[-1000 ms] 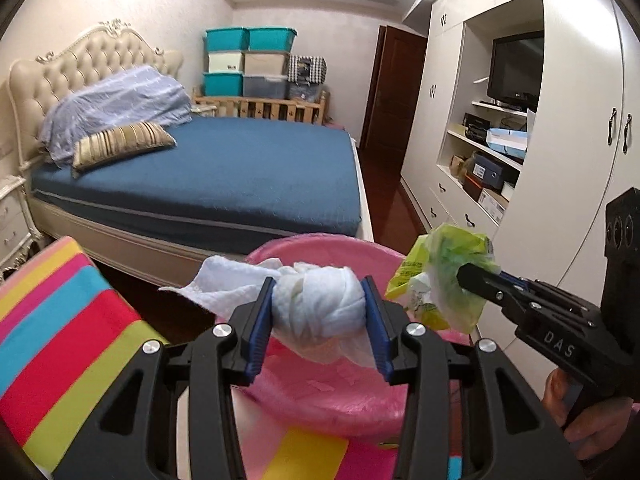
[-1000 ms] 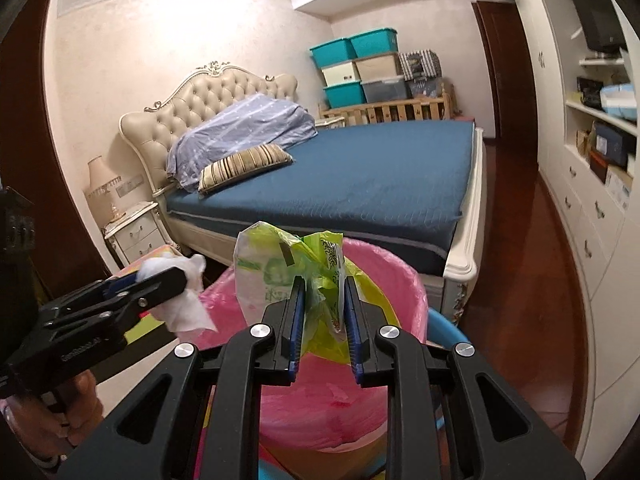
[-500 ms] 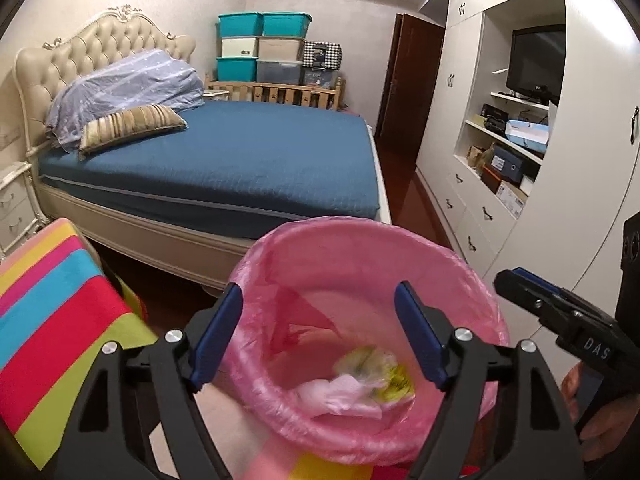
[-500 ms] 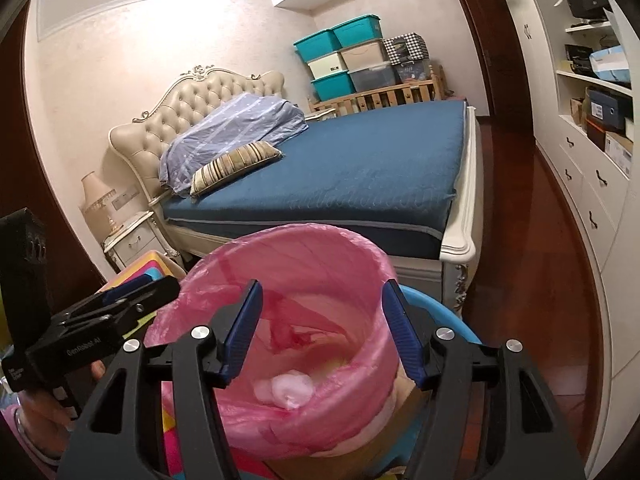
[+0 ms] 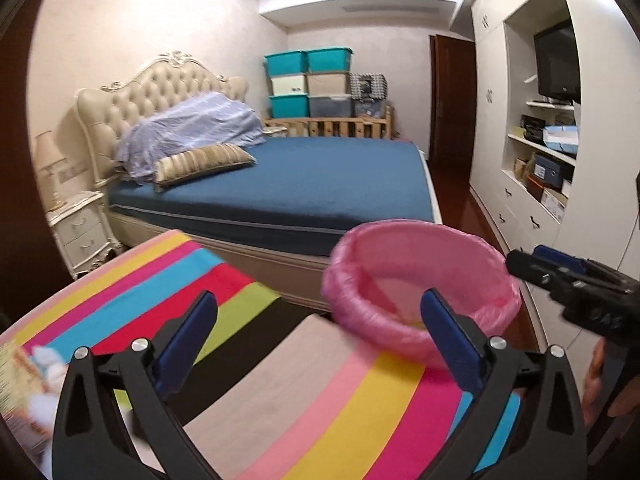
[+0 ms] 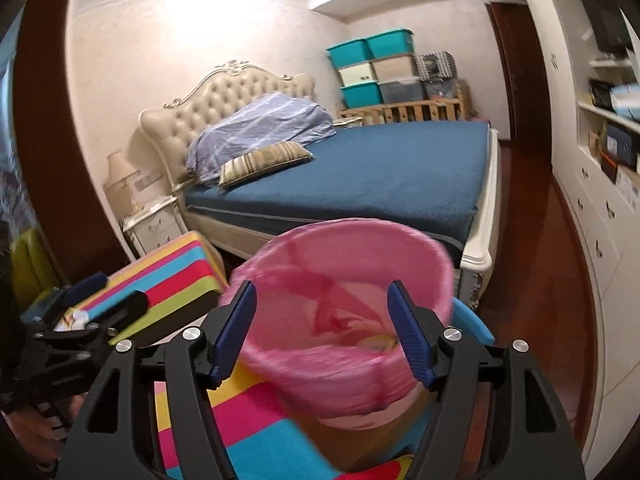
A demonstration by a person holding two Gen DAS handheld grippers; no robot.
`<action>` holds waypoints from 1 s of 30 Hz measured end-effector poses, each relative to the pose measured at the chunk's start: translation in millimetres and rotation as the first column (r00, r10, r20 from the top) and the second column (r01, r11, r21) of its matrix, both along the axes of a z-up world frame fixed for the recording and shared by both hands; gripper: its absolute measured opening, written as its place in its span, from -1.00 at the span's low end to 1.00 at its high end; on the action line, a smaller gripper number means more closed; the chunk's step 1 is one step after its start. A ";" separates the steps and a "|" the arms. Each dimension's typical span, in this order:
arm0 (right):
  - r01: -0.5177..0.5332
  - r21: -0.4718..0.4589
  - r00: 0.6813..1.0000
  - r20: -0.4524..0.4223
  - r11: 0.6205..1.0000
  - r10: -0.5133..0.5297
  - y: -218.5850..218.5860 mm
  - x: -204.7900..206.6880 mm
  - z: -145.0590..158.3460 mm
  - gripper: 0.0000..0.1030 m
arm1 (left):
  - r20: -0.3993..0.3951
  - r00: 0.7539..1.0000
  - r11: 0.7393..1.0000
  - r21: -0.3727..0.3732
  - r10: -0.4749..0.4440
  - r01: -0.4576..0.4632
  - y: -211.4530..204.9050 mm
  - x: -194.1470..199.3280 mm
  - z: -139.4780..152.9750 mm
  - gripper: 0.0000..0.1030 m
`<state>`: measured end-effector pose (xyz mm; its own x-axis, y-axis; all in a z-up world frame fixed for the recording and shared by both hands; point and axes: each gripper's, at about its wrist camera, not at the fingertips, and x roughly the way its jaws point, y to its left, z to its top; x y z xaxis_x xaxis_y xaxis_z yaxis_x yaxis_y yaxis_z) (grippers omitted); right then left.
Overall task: Collect trash
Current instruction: 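Move both tools back to the table toward the white foam blocks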
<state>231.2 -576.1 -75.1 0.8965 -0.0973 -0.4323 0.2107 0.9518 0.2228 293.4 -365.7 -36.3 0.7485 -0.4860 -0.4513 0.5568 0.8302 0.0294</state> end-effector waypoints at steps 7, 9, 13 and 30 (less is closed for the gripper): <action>-0.124 -0.022 0.992 -0.015 0.992 0.124 78.2 6.1 6.1 0.52 | 0.030 0.996 0.996 -0.038 0.086 -0.085 81.5 -28.6 14.9 0.91; -0.183 -0.033 0.983 -0.020 0.983 0.183 104.3 8.8 6.6 0.52 | 0.033 0.992 0.992 -0.034 0.122 -0.120 108.5 -35.5 16.5 0.91; -0.263 -0.025 0.964 -0.043 0.965 0.262 143.7 15.1 4.7 0.52 | 0.042 0.980 0.981 -0.018 0.194 -0.193 159.8 -50.5 15.8 0.91; -0.496 -0.070 0.859 -0.183 0.865 0.478 260.8 25.6 -26.4 0.53 | -0.062 0.936 0.938 0.034 0.346 -0.345 274.6 -79.6 -19.2 0.91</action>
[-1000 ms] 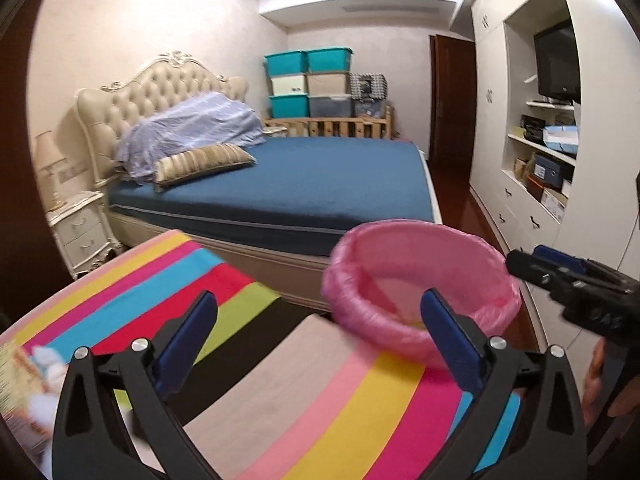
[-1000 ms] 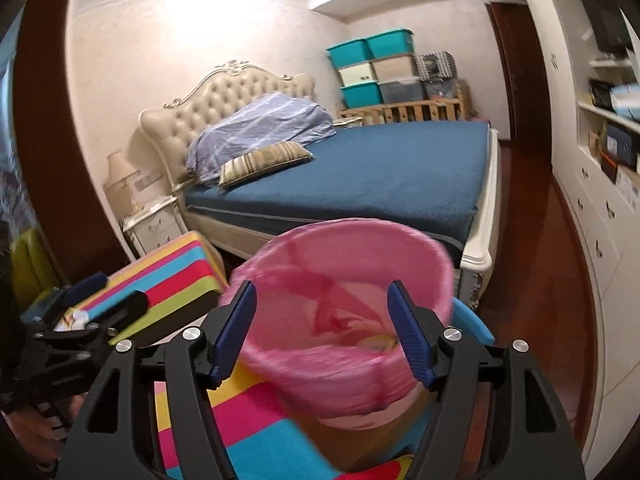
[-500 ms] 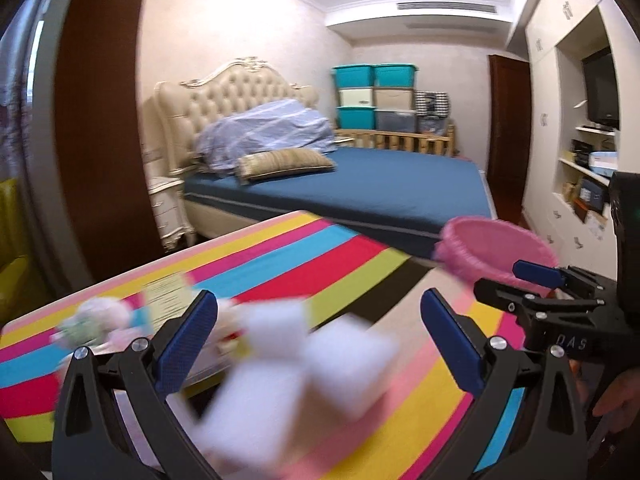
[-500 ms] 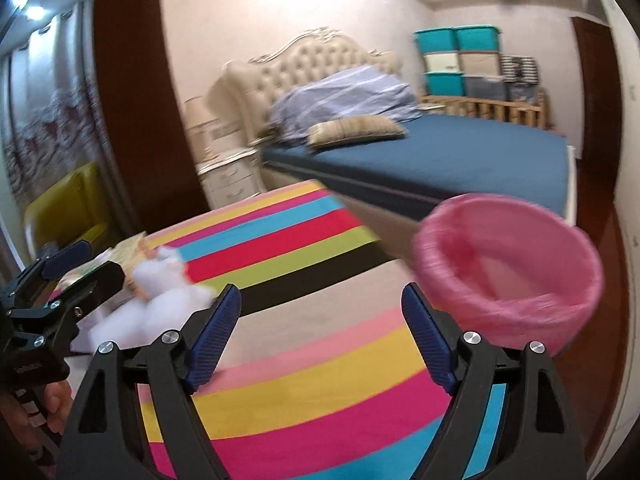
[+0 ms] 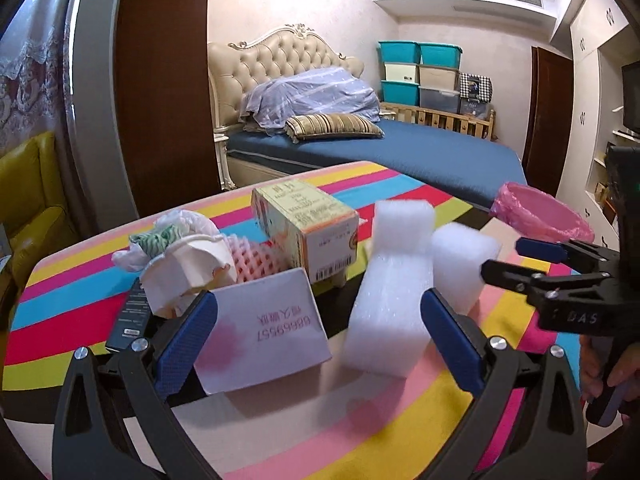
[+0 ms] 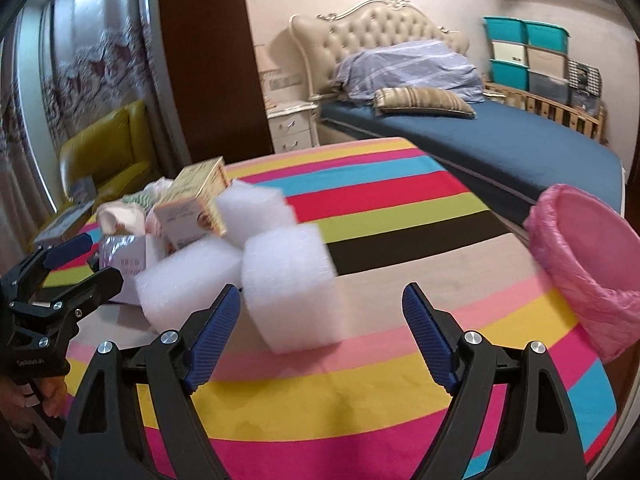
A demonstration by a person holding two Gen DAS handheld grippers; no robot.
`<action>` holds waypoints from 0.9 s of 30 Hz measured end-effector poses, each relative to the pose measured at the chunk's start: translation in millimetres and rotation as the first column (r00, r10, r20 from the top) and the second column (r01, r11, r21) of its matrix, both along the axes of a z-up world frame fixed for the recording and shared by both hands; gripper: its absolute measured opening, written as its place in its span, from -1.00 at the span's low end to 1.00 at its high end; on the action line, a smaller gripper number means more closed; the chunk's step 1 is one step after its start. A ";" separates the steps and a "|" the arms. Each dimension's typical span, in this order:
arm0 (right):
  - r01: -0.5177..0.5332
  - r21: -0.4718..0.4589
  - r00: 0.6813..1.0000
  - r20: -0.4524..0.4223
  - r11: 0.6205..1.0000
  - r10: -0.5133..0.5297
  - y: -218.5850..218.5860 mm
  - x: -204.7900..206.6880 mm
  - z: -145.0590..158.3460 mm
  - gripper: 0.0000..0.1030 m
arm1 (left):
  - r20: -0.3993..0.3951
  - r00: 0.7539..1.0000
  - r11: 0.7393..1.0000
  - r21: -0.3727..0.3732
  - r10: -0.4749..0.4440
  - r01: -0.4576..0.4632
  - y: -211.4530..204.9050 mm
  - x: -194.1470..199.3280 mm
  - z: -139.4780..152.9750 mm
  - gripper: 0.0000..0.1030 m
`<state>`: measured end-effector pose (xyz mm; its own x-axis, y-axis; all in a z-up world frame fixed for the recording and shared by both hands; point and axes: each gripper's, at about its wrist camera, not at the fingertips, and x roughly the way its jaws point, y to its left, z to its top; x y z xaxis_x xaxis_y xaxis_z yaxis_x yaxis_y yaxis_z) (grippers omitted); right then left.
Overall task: Collect trash
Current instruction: 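Move both tools back to the table toward the white foam blocks, then grasp a white foam block with the right tool while the left tool grasps another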
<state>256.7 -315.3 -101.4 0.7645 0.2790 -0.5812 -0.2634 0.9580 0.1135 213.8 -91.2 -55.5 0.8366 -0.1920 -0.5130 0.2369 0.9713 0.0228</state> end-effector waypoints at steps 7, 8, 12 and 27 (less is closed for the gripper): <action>-0.011 -0.022 0.999 -0.037 1.000 0.011 9.0 18.5 -10.4 0.53 | -0.012 0.998 0.997 0.049 -0.063 0.064 -16.0 -3.1 -7.9 0.91; -0.014 -0.002 0.999 -0.039 1.000 0.014 5.9 19.0 -10.9 0.51 | -0.016 0.997 0.996 0.053 -0.071 0.072 -18.3 -2.4 -9.3 0.91; -0.032 0.040 0.999 -0.018 0.999 0.033 -5.0 16.7 -6.8 -0.02 | -0.039 0.995 0.994 0.051 -0.090 0.092 -23.4 1.8 -15.0 0.91; 0.017 0.054 0.999 0.039 0.998 -0.019 -35.1 -1.5 -0.3 -0.05 | -0.136 0.978 0.980 0.101 -0.159 0.173 -54.0 31.7 -31.3 0.51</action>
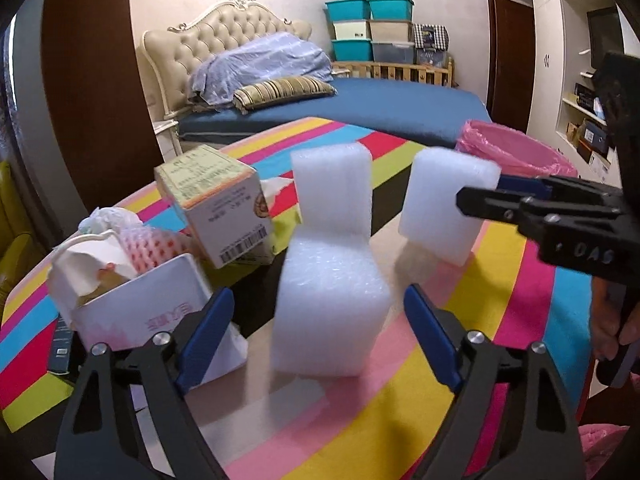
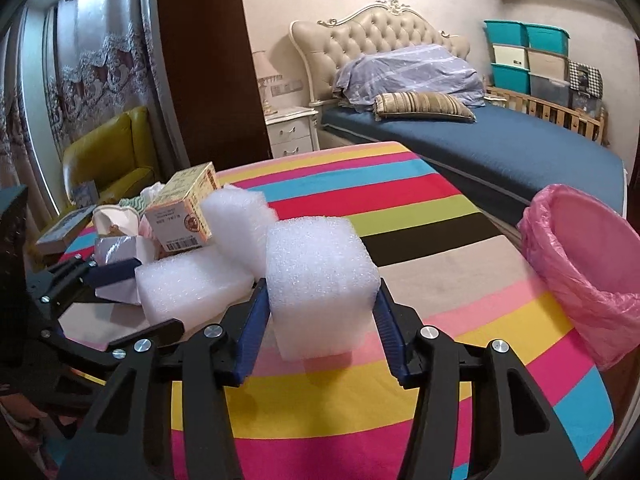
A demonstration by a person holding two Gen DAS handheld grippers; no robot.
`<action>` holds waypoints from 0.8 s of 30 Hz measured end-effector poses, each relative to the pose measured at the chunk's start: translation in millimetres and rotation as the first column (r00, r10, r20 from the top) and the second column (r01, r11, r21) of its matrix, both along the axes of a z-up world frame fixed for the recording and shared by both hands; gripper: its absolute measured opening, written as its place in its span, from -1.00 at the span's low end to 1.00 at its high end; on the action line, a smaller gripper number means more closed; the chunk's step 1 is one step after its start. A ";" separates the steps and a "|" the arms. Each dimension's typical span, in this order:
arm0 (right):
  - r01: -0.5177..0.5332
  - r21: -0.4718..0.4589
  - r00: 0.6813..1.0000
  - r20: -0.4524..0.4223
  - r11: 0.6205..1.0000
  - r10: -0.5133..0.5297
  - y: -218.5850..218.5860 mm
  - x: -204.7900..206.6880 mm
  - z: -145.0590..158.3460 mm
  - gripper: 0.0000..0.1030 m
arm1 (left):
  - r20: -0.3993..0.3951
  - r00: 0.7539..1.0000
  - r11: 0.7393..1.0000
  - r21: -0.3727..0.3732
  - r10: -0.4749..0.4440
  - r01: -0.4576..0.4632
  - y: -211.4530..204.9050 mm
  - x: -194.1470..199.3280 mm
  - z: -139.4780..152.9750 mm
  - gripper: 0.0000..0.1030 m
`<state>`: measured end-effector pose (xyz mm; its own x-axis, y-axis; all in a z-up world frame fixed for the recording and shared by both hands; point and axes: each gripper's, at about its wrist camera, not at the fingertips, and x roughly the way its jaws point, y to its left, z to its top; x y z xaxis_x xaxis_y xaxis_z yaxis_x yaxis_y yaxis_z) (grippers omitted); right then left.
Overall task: Collect trash
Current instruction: 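Grasp a white foam block with the right tool while the left tool grasps another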
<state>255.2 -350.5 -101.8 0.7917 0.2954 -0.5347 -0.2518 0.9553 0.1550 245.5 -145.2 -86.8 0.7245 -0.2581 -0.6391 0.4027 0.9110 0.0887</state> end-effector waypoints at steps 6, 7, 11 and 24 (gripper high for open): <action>0.008 0.013 1.000 -0.001 1.000 -0.008 -6.2 -5.6 -1.0 -0.05 | -0.046 0.999 1.000 0.000 -0.003 0.003 -3.6 9.8 -6.7 0.01; 0.008 0.013 1.000 -0.002 1.000 -0.008 -6.6 -5.9 -1.6 -0.05 | -0.040 0.999 1.000 -0.005 0.001 -0.001 -2.9 9.6 -5.9 0.01; 0.012 0.017 1.000 -0.002 1.000 -0.012 -9.1 -7.1 -1.9 -0.05 | 0.001 1.000 1.000 -0.020 0.001 -0.001 -0.8 0.2 -2.2 0.00; 0.051 0.027 0.998 0.027 0.998 -0.052 -18.0 -11.6 4.6 -0.05 | 0.075 0.997 0.996 -0.094 -0.004 0.011 1.2 -8.0 15.3 0.00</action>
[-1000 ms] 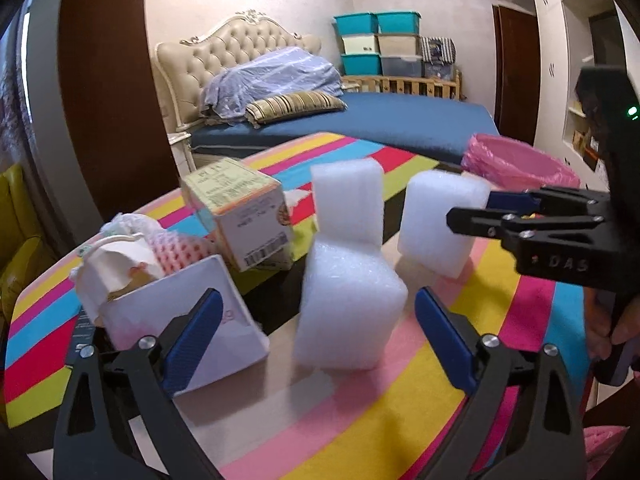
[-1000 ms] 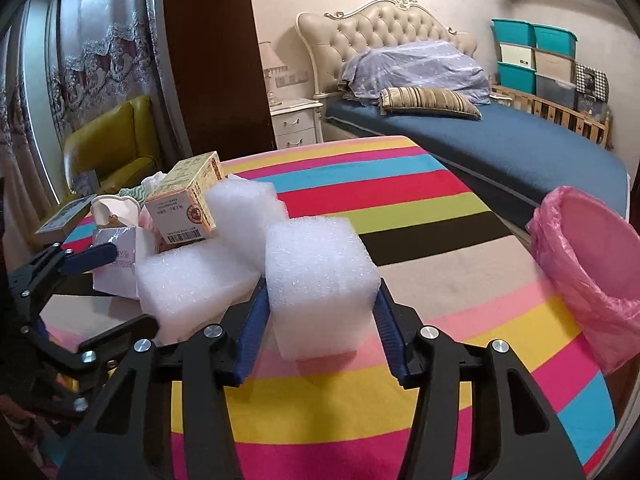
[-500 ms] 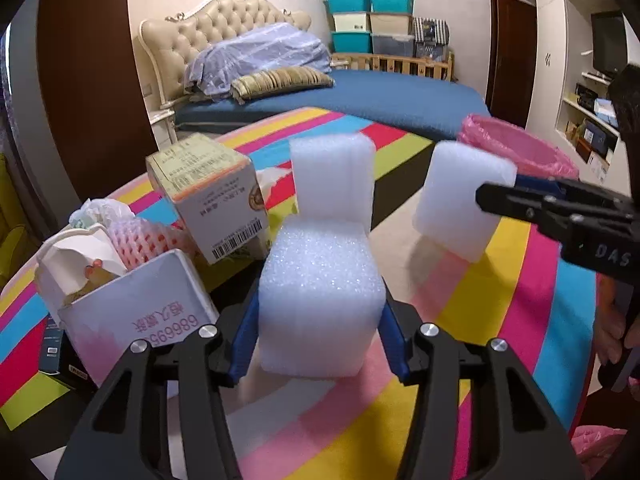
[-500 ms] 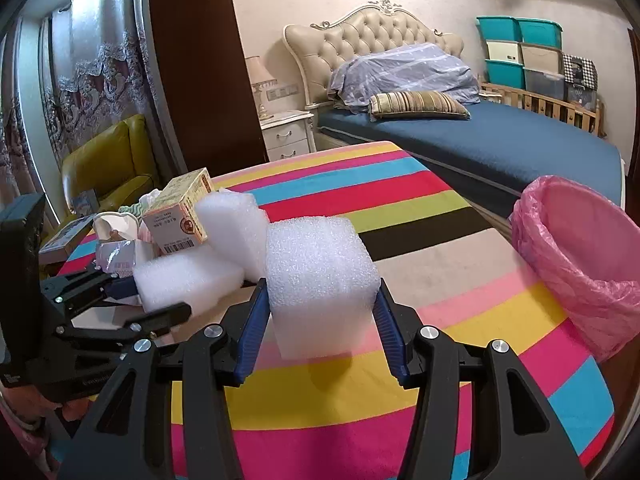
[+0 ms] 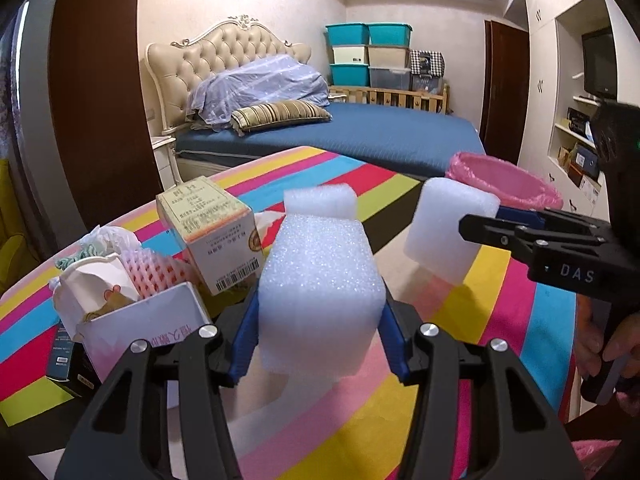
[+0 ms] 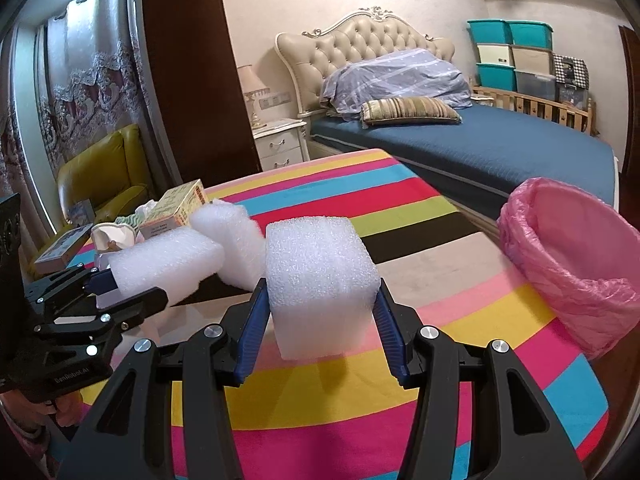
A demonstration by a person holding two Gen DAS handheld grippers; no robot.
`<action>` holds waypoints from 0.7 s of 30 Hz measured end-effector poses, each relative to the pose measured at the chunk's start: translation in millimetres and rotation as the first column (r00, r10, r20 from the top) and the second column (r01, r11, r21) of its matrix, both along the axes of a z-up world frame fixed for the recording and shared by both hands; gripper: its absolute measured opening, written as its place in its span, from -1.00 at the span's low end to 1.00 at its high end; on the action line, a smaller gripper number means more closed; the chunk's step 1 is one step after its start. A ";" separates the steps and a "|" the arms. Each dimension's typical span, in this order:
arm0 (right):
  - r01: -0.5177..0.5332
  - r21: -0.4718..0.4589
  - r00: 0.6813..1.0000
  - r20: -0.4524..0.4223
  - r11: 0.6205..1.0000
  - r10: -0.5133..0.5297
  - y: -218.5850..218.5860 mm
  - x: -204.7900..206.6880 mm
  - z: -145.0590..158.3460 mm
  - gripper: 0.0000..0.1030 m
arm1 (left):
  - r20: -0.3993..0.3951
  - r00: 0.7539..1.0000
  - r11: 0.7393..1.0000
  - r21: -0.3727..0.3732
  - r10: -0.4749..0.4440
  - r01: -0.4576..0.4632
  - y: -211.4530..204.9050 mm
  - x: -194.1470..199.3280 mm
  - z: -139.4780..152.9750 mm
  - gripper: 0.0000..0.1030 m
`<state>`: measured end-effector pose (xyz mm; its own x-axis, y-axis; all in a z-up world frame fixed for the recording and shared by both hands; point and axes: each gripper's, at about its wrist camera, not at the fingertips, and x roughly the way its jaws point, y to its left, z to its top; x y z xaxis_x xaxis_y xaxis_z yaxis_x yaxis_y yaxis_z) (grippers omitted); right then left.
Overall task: Collect trash
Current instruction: 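Grasp a white foam block with the right tool while the left tool grasps another, then carry both foam blocks over the wastebasket and release them inside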
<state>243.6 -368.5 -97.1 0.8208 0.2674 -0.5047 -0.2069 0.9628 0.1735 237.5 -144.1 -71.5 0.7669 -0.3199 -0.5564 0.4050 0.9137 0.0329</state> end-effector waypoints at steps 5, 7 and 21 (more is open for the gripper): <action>0.045 -0.012 0.999 0.028 0.999 -0.045 -14.8 -2.6 7.5 -0.05 | 0.007 1.000 1.000 -0.012 -0.005 0.005 -9.7 4.7 4.5 0.00; 0.066 -0.020 0.997 0.042 0.998 -0.065 -21.2 -5.0 10.6 -0.05 | 0.018 1.000 1.000 -0.021 -0.013 0.014 -17.0 6.2 7.8 0.01; 0.250 -0.087 0.961 0.145 0.964 -0.236 -80.2 -25.7 30.8 -0.05 | 0.110 0.981 0.985 -0.051 -0.158 0.164 -100.7 17.4 35.1 0.01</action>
<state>217.9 -448.7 -66.3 0.9159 0.0037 -0.4014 0.0212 0.9981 0.0576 255.0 -244.7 -36.3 0.7559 -0.4744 -0.4511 0.5442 0.8384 0.0303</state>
